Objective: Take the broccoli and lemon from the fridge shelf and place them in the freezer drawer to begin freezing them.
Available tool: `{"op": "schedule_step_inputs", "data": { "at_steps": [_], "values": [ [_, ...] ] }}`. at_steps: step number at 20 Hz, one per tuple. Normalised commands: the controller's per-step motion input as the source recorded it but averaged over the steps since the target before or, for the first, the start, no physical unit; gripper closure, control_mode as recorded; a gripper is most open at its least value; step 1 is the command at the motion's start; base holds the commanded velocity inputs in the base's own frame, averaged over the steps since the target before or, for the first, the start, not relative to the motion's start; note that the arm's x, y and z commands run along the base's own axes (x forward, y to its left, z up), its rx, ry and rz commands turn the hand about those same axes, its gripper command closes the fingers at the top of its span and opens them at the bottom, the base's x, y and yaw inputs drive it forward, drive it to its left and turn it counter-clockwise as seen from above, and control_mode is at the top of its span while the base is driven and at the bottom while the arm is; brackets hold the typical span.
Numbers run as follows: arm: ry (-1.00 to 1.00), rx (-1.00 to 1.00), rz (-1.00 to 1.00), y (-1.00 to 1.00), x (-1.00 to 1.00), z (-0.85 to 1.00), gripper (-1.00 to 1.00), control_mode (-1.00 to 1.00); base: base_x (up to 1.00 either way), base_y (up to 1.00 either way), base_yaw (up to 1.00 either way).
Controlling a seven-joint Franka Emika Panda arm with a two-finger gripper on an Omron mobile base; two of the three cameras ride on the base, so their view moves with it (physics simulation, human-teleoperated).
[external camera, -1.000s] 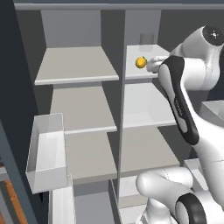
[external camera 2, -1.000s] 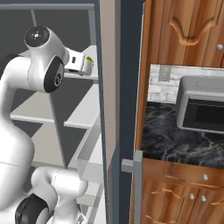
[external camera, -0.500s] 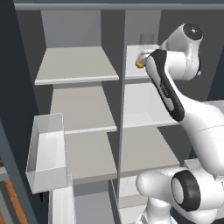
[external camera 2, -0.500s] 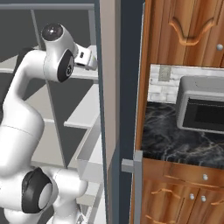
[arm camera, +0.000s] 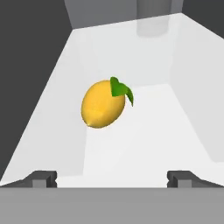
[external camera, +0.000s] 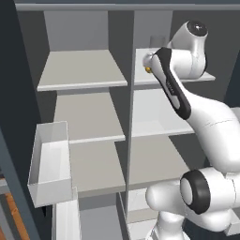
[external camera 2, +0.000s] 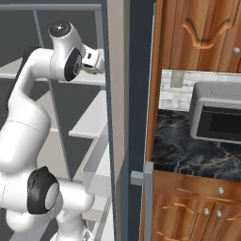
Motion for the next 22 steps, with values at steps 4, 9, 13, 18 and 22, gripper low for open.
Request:
{"op": "schedule_step_inputs", "data": {
  "at_steps": [4,9,13,18,22],
  "values": [
    [0.08,0.00,0.00,0.04,0.39,-0.04,-1.00,-1.00,0.00,0.00,0.00],
    [0.06,0.00,0.00,0.04,0.32,-0.02,-1.00,-1.00,0.00,0.00,0.00],
    [0.05,0.00,0.00,0.06,0.34,-0.13,-1.00,-1.00,0.00,0.00,0.00],
    [0.02,0.00,0.00,0.04,0.36,-0.24,-1.00,-1.00,0.00,0.00,0.00],
    [0.00,0.00,0.00,0.00,0.39,-0.17,-1.00,-1.00,0.00,0.00,0.00]
  ]
}}
